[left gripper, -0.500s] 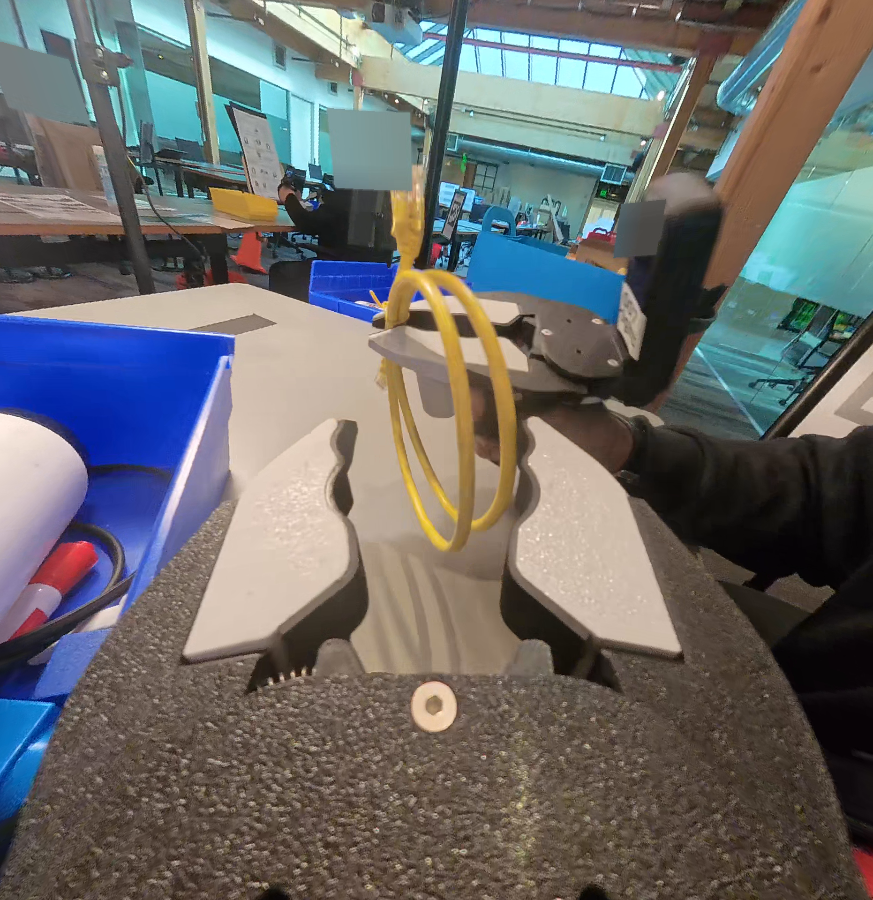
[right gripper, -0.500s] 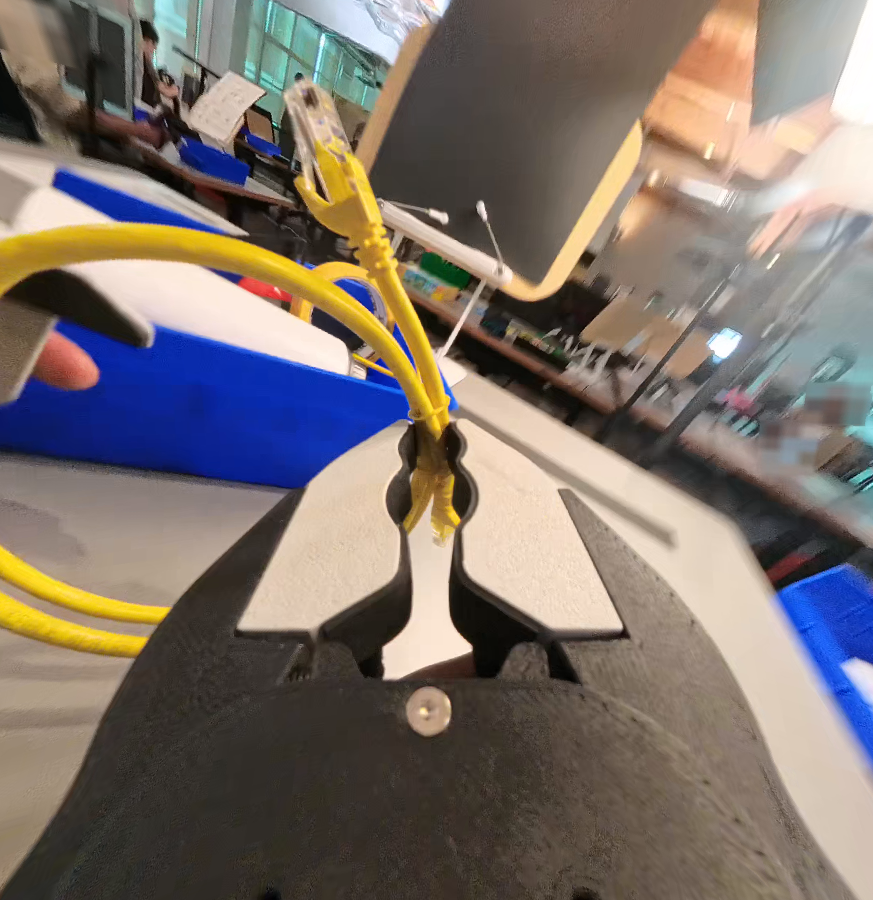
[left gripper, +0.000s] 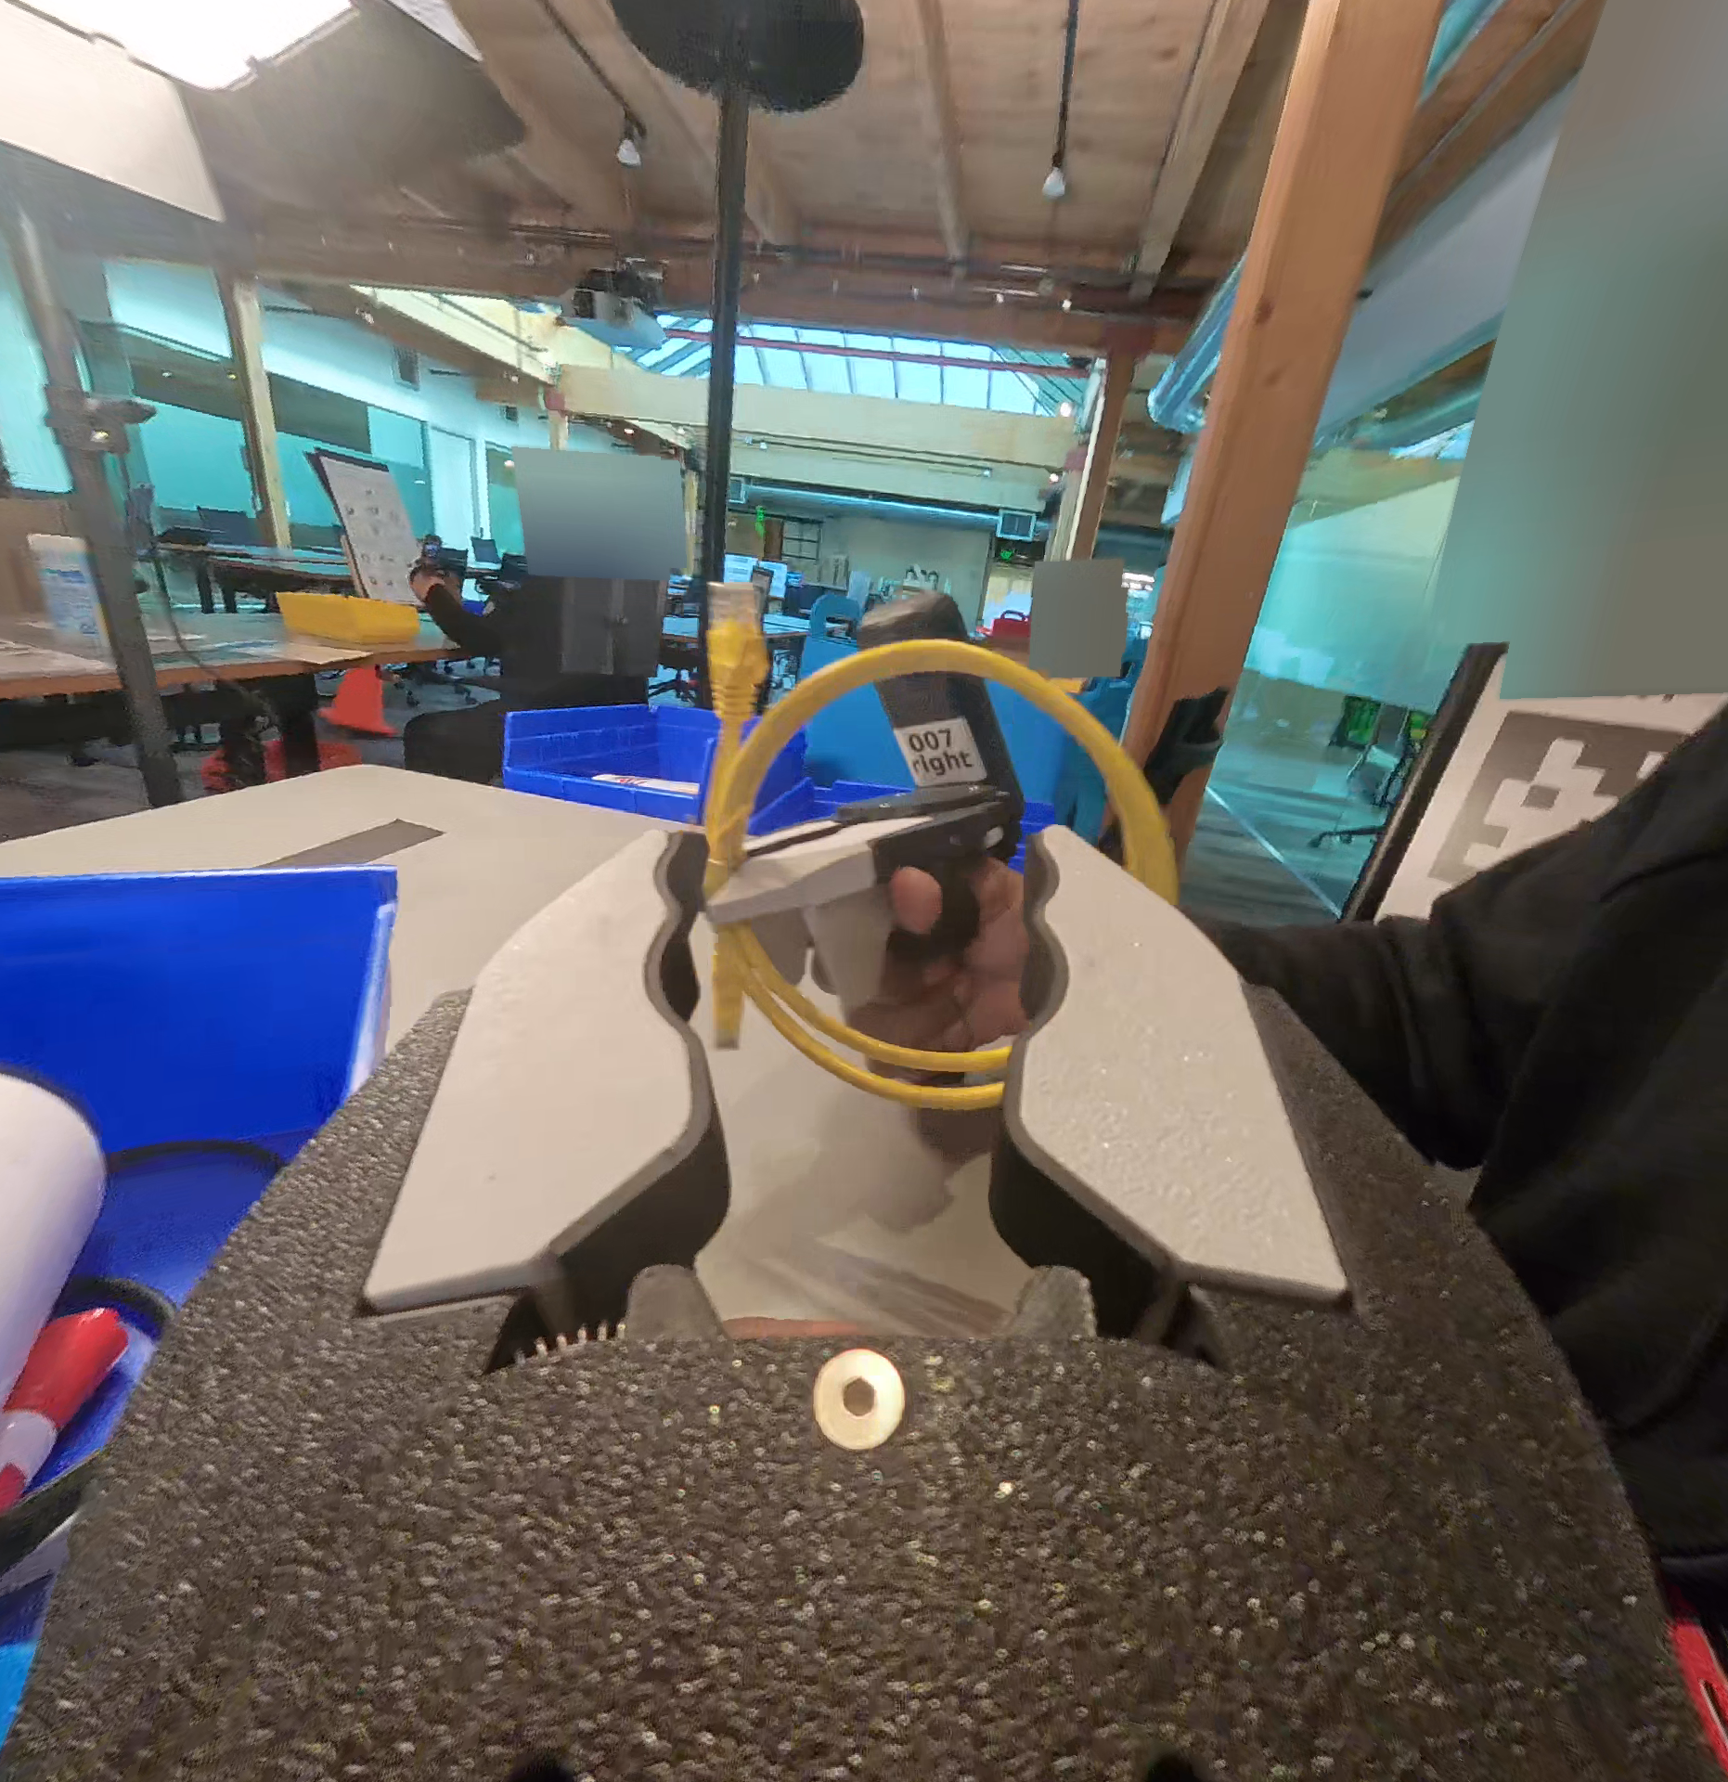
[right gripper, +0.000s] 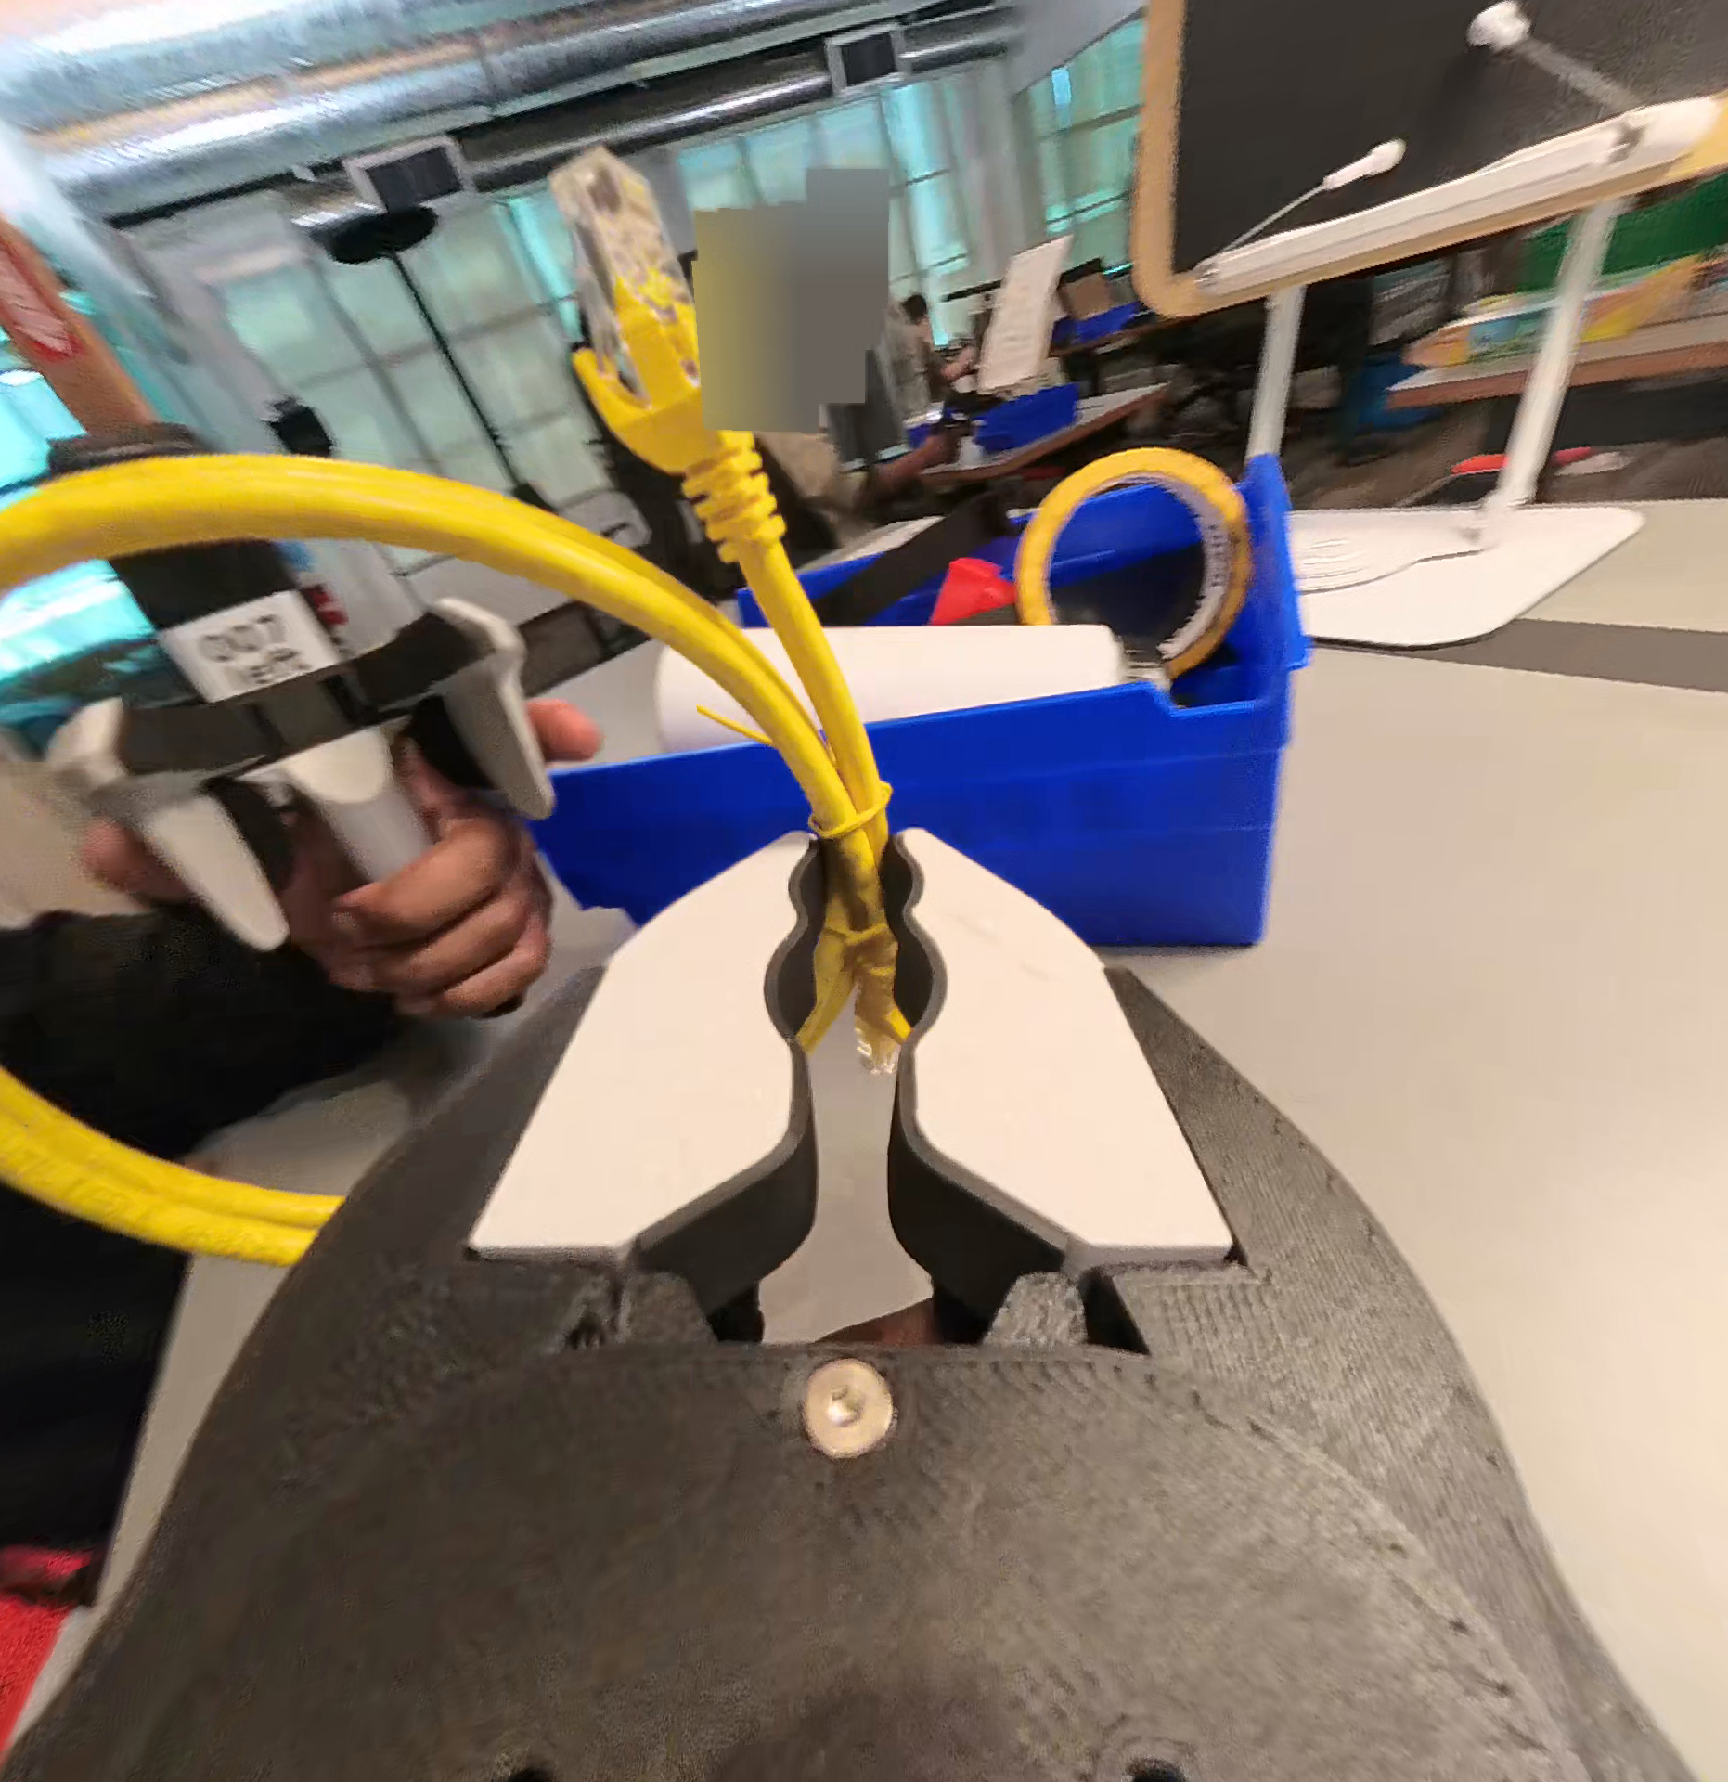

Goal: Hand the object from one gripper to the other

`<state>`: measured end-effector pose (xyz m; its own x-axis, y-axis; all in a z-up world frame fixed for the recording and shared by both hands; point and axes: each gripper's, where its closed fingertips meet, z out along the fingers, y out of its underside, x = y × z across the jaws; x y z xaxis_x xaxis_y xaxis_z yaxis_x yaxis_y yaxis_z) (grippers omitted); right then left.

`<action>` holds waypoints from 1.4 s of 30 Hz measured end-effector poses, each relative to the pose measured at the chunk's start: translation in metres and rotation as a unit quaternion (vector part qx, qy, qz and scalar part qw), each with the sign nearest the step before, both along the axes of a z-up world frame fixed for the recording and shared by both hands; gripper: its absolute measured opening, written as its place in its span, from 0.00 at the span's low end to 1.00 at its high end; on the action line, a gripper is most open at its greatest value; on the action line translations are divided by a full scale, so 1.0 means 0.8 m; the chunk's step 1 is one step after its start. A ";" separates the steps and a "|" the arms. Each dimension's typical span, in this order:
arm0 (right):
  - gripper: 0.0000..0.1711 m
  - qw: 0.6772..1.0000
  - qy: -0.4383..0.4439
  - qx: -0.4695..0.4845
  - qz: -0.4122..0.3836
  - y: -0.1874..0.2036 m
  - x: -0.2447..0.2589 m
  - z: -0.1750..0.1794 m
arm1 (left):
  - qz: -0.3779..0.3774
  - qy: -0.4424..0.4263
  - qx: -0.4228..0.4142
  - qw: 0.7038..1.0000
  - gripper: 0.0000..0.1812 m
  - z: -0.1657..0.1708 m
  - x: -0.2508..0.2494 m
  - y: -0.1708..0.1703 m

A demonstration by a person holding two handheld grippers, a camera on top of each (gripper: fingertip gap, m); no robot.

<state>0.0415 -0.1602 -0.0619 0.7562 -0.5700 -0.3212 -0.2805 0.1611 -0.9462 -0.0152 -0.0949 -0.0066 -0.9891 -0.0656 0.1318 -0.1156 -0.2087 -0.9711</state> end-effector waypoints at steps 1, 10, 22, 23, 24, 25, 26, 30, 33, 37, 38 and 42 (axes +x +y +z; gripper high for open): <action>0.07 1.000 0.007 0.009 0.029 0.007 -0.008 0.001 | 0.010 0.011 0.001 1.000 0.35 0.000 0.007 0.002; 0.07 0.975 0.042 -0.062 0.209 0.080 -0.074 -0.037 | 0.036 -0.076 0.186 0.979 0.34 -0.072 -0.004 -0.030; 0.21 0.988 -0.004 -0.099 0.118 0.062 -0.045 -0.026 | 0.157 -0.092 0.167 0.969 0.07 -0.049 0.024 -0.012; 0.20 0.992 -0.022 -0.093 0.087 0.049 -0.036 -0.016 | 0.177 -0.093 0.158 0.967 0.06 -0.043 0.030 -0.007; 0.20 0.994 -0.038 -0.082 0.061 0.037 -0.029 -0.006 | 0.193 -0.086 0.152 0.966 0.06 -0.039 0.035 -0.002; 0.20 0.996 -0.047 -0.068 0.042 0.025 -0.025 0.003 | 0.209 -0.070 0.151 0.964 0.06 -0.039 0.043 0.003; 0.20 0.997 -0.051 -0.056 0.034 0.016 -0.023 0.009 | 0.224 -0.048 0.152 0.962 0.06 -0.041 0.051 0.008; 0.21 0.985 -0.075 -0.119 0.103 0.011 -0.052 -0.012 | 0.245 0.040 0.137 0.959 0.07 -0.053 0.070 0.021; 0.27 0.963 -0.097 -0.186 0.169 0.021 -0.083 -0.042 | 0.257 0.064 0.122 0.957 0.07 -0.052 0.076 0.027; 0.39 0.948 -0.122 -0.222 0.195 0.046 -0.099 -0.058 | 0.284 0.063 0.104 0.951 0.07 -0.044 0.080 0.036; 0.43 0.947 -0.137 -0.236 0.170 0.050 -0.090 -0.058 | 0.286 0.069 0.098 0.951 0.07 -0.043 0.081 0.037; 0.41 0.945 -0.210 -0.233 0.089 0.065 -0.071 -0.037 | 0.284 0.087 0.091 0.951 0.07 -0.043 0.083 0.039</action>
